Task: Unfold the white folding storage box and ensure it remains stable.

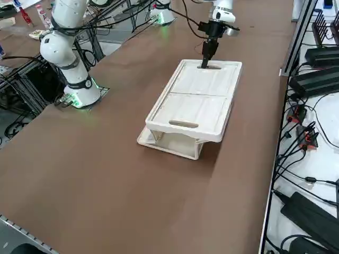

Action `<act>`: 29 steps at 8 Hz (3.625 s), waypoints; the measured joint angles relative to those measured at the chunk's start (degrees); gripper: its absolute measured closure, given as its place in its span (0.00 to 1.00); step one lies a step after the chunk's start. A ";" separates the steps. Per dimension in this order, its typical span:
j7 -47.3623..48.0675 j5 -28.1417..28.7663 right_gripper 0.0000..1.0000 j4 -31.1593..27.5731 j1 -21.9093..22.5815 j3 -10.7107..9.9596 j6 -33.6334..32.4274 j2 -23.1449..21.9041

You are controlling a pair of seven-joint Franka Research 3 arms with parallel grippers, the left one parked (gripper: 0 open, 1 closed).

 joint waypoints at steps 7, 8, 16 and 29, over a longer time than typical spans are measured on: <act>-0.07 0.03 0.74 0.36 1.19 0.10 -5.75 0.00; -0.12 0.03 0.74 0.43 1.22 0.11 -6.03 0.00; 0.94 -1.05 0.74 2.20 1.94 -0.19 -7.56 -0.05; -1.97 -2.91 0.74 2.39 3.07 -0.23 -9.42 -0.05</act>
